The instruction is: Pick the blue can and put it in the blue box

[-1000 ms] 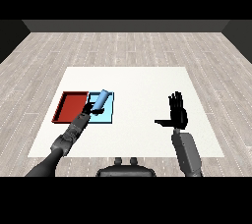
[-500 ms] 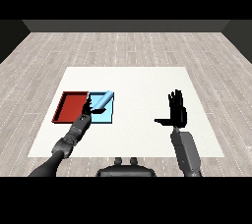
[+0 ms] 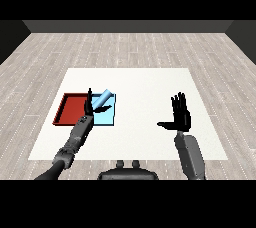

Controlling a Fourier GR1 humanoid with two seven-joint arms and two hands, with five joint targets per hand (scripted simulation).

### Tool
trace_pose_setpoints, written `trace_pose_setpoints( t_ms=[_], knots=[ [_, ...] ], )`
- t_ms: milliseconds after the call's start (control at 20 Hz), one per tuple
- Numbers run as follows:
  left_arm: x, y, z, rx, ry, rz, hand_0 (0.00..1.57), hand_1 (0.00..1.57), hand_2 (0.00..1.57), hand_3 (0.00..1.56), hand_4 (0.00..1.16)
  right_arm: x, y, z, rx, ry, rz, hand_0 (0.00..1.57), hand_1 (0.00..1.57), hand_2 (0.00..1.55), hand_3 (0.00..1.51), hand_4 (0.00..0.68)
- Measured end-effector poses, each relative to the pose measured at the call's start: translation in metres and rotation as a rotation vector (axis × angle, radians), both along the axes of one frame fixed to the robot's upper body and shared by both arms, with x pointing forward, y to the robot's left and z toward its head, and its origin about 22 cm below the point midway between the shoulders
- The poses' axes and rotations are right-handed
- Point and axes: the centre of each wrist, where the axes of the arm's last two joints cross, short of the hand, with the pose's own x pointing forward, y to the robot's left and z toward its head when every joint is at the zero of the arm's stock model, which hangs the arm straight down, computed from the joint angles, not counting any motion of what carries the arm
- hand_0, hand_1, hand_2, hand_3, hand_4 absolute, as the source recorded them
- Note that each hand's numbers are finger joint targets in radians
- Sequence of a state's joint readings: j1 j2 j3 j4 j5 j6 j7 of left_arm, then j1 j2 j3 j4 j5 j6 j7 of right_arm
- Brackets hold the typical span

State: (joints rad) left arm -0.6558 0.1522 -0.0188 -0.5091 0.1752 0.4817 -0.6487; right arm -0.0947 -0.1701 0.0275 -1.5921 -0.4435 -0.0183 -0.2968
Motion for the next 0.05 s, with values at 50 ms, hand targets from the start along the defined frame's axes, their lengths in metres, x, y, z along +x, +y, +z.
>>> trace_pose_setpoints(
  t_ms=[50],
  knots=[
    [-0.004,-0.0014,-0.0003,-0.021,-0.042,-0.035,0.0,0.0,0.0,0.0,0.0,-0.0007,-0.0041,-0.0014,-0.012,0.009,-0.001,0.0,0.0,0.0,0.0,0.0]
  ],
)
